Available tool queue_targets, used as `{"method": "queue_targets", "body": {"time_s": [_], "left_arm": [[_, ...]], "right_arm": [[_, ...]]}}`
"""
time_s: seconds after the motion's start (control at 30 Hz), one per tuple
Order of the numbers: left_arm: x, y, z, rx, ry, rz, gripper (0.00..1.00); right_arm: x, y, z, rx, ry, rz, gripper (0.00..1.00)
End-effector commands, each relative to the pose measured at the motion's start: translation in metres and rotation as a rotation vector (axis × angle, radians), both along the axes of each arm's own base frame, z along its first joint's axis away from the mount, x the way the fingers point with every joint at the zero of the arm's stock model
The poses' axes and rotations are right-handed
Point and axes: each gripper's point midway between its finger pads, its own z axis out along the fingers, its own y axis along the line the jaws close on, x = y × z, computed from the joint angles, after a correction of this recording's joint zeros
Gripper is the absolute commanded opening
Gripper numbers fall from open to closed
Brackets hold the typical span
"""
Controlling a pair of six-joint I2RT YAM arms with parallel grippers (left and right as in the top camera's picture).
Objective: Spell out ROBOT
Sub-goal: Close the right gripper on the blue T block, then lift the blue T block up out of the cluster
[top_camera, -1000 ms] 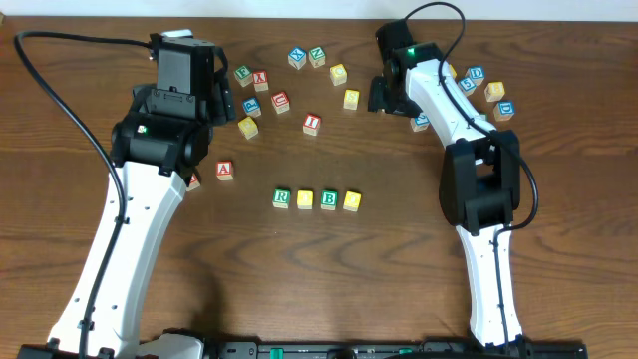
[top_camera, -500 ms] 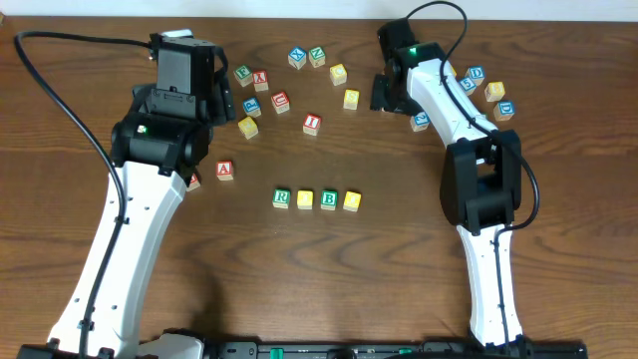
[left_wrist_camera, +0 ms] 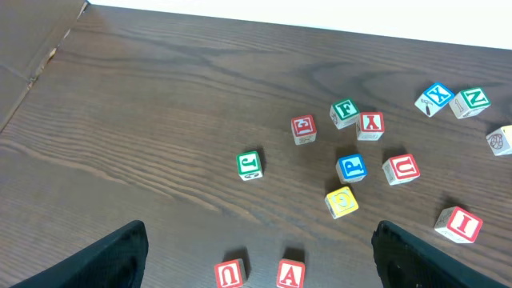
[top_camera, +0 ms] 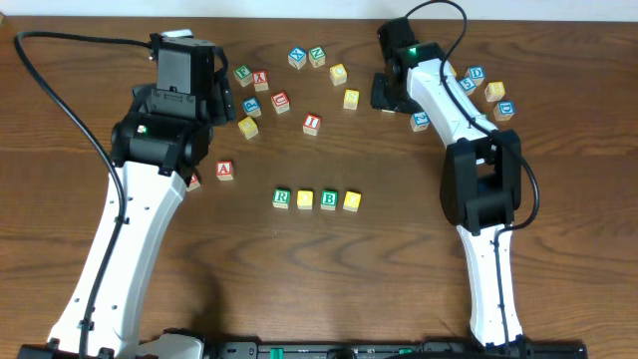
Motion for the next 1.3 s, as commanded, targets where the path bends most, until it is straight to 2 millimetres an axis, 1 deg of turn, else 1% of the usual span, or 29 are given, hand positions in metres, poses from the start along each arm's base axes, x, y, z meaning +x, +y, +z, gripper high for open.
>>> {"method": "queue_targets", "body": {"time_s": [0.0, 0.07, 0.1, 0.3, 0.4, 0.67, 0.93, 1.0, 1.1, 1.27], "left_arm": [[0.002, 0.004, 0.004, 0.011, -0.007, 0.010, 0.88], [0.002, 0.004, 0.004, 0.011, -0.007, 0.010, 0.88], [0.002, 0.004, 0.004, 0.011, -0.006, 0.010, 0.88], [0.002, 0.004, 0.004, 0.011, -0.006, 0.009, 0.88], [0.002, 0.004, 0.004, 0.011, -0.006, 0.009, 0.88], [0.002, 0.004, 0.004, 0.011, -0.006, 0.010, 0.88], [0.001, 0.004, 0.003, 0.012, 0.000, 0.010, 0.88], [0.001, 0.004, 0.003, 0.012, 0.000, 0.010, 0.88], [0.001, 0.004, 0.003, 0.012, 0.000, 0.010, 0.88], [0.001, 0.004, 0.003, 0.012, 0.000, 0.010, 0.88]], "right_arm": [[-0.001, -0.008, -0.008, -0.018, 0.015, -0.006, 0.40], [-0.001, -0.008, -0.008, -0.018, 0.015, -0.006, 0.39], [-0.001, -0.008, -0.008, -0.018, 0.015, -0.006, 0.37], [-0.001, -0.008, -0.008, -0.018, 0.015, -0.006, 0.31], [-0.001, -0.008, -0.008, -0.018, 0.015, -0.006, 0.26], [-0.001, -0.009, -0.008, -0.022, 0.015, -0.005, 0.26], [0.000, -0.009, -0.006, -0.033, 0.011, 0.015, 0.23], [0.002, -0.011, -0.003, -0.047, 0.002, 0.020, 0.23], [0.005, -0.011, 0.008, -0.057, -0.009, 0.028, 0.22], [0.013, -0.005, 0.037, -0.059, -0.049, 0.043, 0.20]]}}
